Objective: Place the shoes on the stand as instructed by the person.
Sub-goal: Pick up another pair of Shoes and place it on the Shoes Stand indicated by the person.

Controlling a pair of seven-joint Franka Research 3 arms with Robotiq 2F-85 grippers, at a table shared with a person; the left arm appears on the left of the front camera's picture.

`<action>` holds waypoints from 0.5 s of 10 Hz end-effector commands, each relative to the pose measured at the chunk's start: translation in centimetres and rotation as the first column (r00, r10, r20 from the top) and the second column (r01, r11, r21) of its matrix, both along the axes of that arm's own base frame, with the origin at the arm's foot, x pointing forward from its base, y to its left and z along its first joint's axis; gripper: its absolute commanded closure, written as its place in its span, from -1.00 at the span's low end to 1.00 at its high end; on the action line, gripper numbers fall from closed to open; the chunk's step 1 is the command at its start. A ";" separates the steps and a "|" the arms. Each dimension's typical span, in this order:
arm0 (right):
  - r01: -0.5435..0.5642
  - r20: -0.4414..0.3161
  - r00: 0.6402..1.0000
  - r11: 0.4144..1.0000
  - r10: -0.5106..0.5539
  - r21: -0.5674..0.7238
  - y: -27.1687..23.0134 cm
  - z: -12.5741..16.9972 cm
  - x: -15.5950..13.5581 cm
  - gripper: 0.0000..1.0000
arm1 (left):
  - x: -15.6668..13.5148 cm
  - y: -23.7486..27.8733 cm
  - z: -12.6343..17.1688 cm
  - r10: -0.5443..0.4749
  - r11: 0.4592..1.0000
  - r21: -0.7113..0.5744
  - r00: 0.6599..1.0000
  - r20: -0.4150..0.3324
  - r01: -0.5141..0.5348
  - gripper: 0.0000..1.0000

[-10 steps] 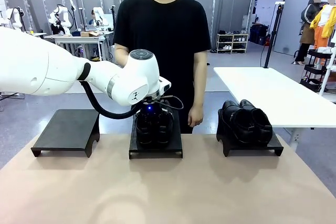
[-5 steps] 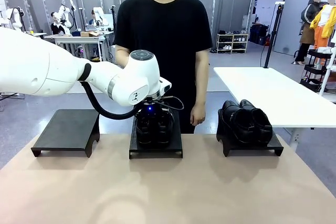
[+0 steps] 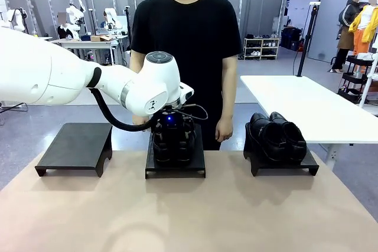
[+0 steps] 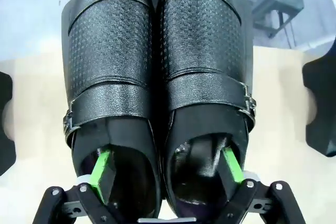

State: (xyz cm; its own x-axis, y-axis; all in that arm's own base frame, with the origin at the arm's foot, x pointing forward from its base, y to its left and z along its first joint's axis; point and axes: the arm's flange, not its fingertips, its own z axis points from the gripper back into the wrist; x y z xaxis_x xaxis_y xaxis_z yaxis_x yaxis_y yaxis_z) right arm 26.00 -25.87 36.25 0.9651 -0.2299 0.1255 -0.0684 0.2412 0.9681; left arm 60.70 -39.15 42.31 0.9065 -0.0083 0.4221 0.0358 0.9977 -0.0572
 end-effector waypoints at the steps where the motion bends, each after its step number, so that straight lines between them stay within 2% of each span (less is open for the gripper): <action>1: -0.004 -0.008 1.000 1.000 0.004 -0.004 0.0 0.3 -0.2 -1.00 | -1.6 0.8 0.3 0.003 1.000 -0.016 1.000 -0.003 -0.003 -1.00; 3: -0.004 -0.008 1.000 1.000 0.004 -0.004 0.0 0.3 -0.2 -1.00 | -3.6 1.4 0.7 -0.027 1.000 -0.009 1.000 0.004 0.027 -1.00; 4: -0.004 -0.008 1.000 1.000 0.004 -0.004 0.0 0.3 -0.2 -1.00 | -0.6 0.1 0.6 -0.001 1.000 -0.002 1.000 0.003 0.001 -1.00; 5: -0.004 -0.008 1.000 1.000 0.004 -0.004 0.0 0.3 -0.2 -1.00 | -0.6 0.1 0.6 -0.001 1.000 -0.002 1.000 0.003 0.001 -1.00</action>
